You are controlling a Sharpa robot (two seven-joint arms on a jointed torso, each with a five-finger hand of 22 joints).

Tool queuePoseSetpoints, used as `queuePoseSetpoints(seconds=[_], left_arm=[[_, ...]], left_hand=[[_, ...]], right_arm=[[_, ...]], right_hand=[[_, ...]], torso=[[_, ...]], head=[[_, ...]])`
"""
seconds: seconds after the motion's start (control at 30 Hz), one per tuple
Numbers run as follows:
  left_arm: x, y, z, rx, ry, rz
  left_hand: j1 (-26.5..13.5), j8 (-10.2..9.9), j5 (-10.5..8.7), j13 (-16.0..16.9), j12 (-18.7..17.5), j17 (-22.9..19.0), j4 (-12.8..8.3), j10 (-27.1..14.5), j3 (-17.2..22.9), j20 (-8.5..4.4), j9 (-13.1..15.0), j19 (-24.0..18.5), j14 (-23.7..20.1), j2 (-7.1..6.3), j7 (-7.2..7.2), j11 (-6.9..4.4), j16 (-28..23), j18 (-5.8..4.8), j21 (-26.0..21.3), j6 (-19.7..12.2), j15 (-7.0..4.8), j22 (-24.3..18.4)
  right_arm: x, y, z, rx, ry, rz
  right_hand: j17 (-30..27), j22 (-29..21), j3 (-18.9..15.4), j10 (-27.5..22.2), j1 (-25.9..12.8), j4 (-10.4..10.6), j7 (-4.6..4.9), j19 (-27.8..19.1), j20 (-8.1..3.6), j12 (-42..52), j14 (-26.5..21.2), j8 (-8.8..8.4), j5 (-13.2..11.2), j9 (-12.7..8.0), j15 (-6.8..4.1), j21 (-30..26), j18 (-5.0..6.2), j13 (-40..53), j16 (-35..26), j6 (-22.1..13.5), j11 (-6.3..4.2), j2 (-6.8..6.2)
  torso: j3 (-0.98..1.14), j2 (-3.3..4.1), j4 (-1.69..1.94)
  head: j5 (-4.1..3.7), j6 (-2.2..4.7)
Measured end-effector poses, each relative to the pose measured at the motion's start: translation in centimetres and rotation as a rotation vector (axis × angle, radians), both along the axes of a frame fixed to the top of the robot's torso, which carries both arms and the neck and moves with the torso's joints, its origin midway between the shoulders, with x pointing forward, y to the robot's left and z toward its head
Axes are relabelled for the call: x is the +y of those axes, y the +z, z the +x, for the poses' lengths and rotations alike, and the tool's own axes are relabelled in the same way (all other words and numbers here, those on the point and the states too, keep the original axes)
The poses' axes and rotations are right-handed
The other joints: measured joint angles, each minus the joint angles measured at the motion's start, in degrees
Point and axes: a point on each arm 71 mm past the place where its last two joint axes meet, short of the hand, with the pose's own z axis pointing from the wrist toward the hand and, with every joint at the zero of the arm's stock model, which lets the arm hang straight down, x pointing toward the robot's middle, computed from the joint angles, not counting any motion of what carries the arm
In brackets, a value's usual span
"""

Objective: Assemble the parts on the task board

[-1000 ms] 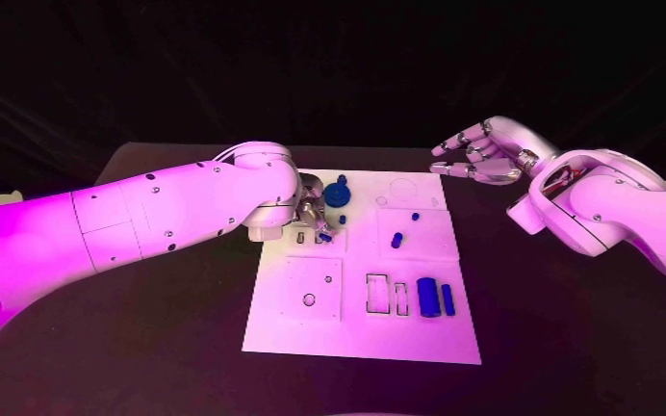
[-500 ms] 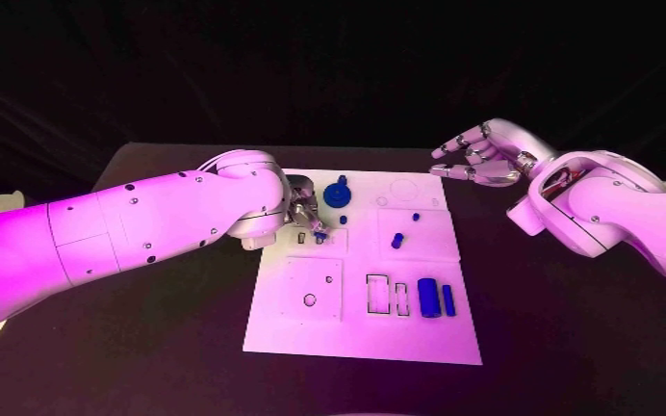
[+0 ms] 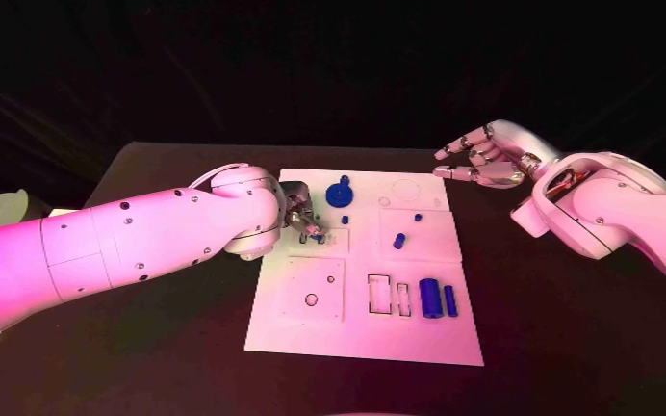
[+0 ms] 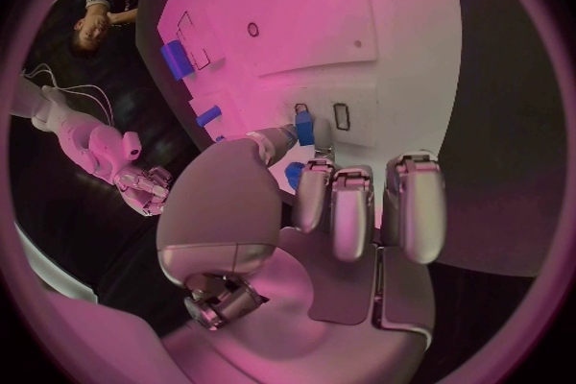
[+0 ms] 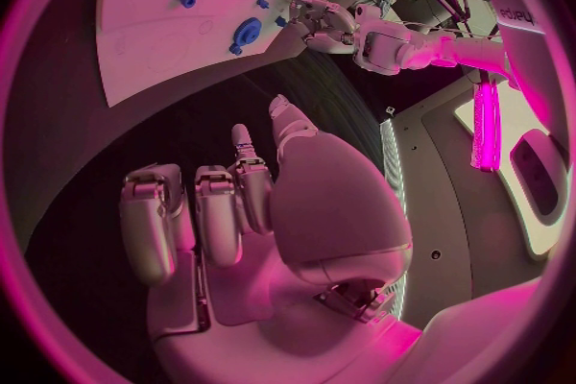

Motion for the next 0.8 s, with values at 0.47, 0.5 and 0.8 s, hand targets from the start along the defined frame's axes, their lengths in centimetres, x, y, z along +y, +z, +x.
queuePoseSetpoints(seconds=[0.47,0.5,0.8], left_arm=[[-0.3,-0.08,-0.21,-0.031,-0.013,0.014],[-0.33,-0.1,-0.2,-0.031,-0.014,0.015],[-0.67,-0.17,-0.19,-0.026,-0.028,0.023]], left_hand=[[-0.8,0.0,-0.24,0.0,0.2,0.0,-0.9,0.0,0.8,0.0,0.0,0.0,0.0,-0.3,0.01,0.0,0.0,0.0,0.0,0.0,0.0,0.0],[-0.8,0.0,-0.24,0.0,0.2,0.0,-0.9,0.0,0.9,0.0,0.0,0.0,0.0,-0.37,0.01,0.0,0.0,-0.01,0.0,0.0,0.0,0.0],[-0.8,0.0,-0.29,0.0,0.2,0.0,-1.1,0.0,1.1,0.0,0.0,0.0,0.0,-0.36,0.01,0.0,0.0,-0.01,0.0,0.0,0.0,0.0]], right_arm=[[0.1,-0.07,0.01,0.014,0.003,0.012],[0.1,-0.08,0.01,0.014,0.003,0.013],[0.16,-0.1,0.01,0.019,0.006,0.015]], right_hand=[[0.0,0.0,0.0,0.0,0.0,0.0,0.0,0.0,0.0,0.0,0.0,0.0,0.0,0.0,0.0,0.0,0.0,0.0,0.0,0.0,0.0,0.0],[0.0,0.0,0.0,0.0,0.0,0.0,0.0,0.0,0.0,0.0,0.0,0.0,0.0,0.0,0.0,0.0,0.0,0.0,0.0,0.0,0.0,0.0],[0.0,0.0,0.0,0.0,0.0,0.0,0.0,0.0,0.0,0.0,0.0,0.0,0.0,0.0,0.0,0.0,0.0,0.0,0.0,0.0,0.0,0.0]], torso=[[0.02,0.05,-0.04],[0.03,0.06,-0.04],[0.03,0.06,-0.04]], head=[[-0.04,-0.06],[-0.04,-0.07],[-0.12,-0.19]])
